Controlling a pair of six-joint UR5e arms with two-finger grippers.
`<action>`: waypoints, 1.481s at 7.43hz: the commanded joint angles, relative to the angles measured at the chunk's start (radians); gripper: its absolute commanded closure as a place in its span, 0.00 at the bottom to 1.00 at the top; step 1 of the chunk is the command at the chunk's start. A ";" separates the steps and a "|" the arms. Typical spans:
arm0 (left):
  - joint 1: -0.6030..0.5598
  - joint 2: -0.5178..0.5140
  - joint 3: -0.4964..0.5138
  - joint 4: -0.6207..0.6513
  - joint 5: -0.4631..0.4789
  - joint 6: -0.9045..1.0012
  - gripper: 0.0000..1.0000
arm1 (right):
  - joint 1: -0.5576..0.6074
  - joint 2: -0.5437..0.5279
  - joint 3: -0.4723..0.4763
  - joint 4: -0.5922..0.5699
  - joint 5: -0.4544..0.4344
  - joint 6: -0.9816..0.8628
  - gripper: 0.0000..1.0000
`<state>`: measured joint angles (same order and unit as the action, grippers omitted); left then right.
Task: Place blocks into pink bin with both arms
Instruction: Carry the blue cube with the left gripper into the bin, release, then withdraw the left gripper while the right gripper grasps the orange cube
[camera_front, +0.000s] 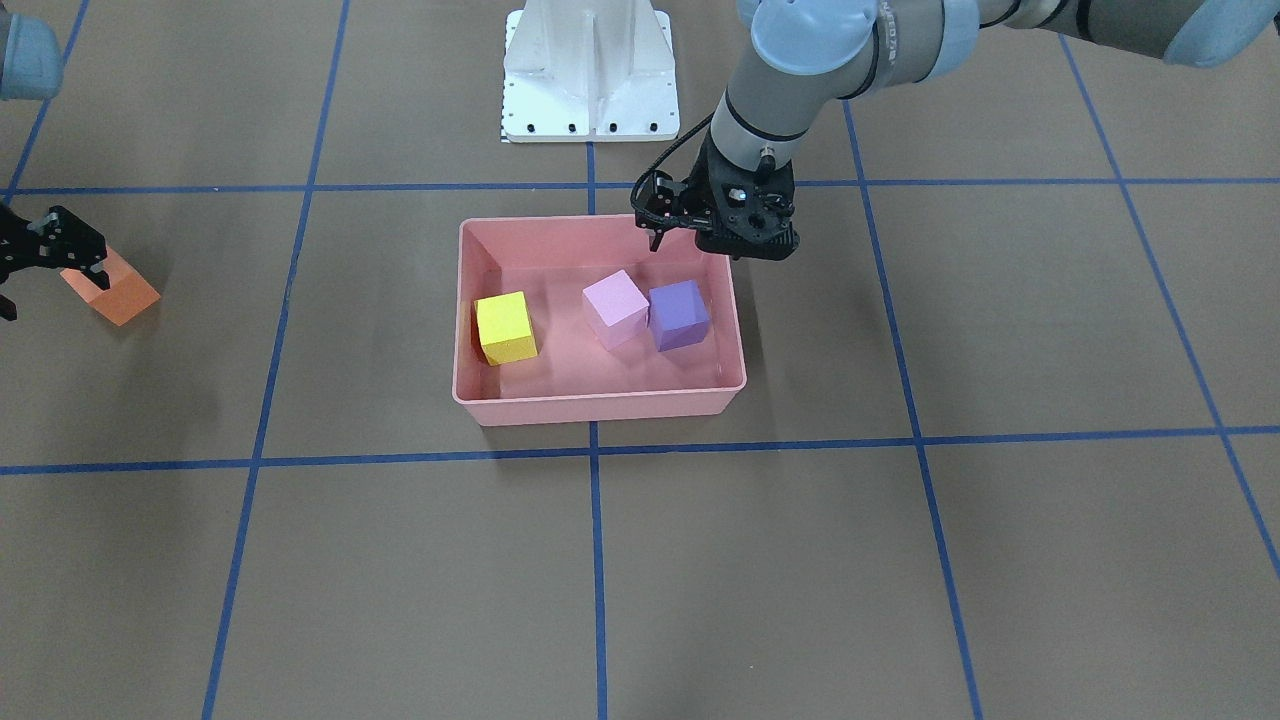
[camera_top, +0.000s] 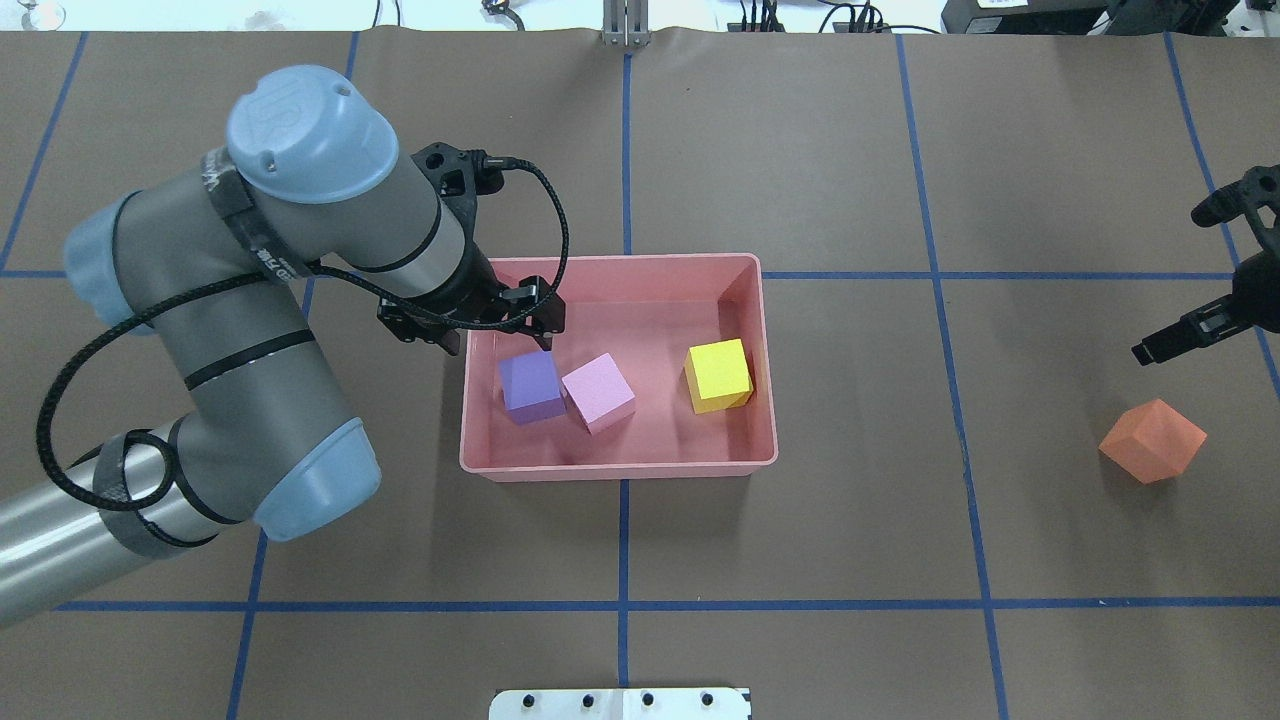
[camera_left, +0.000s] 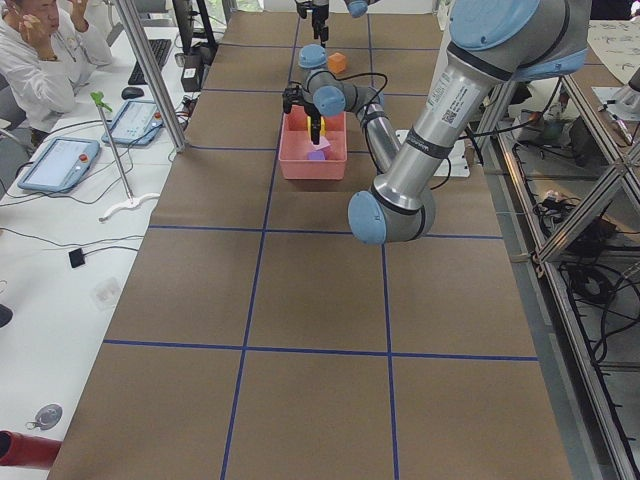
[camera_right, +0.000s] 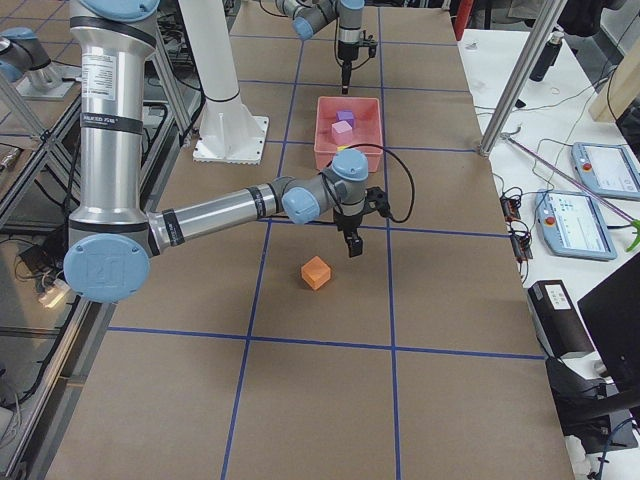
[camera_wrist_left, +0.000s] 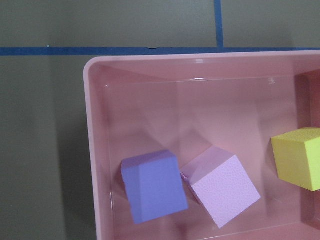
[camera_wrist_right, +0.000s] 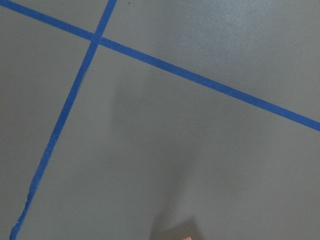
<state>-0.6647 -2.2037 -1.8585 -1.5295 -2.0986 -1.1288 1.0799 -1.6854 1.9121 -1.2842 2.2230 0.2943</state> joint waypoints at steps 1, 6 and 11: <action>-0.054 0.159 -0.138 0.046 -0.012 0.204 0.00 | -0.001 -0.065 0.002 0.092 -0.003 -0.033 0.00; -0.464 0.532 -0.095 0.034 -0.181 1.116 0.00 | -0.089 -0.086 -0.007 0.094 -0.014 -0.150 0.00; -0.463 0.533 -0.090 0.034 -0.181 1.113 0.00 | -0.142 -0.097 -0.068 0.094 -0.039 -0.149 0.00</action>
<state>-1.1271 -1.6709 -1.9486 -1.4950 -2.2794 -0.0149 0.9524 -1.7828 1.8594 -1.1904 2.1882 0.1443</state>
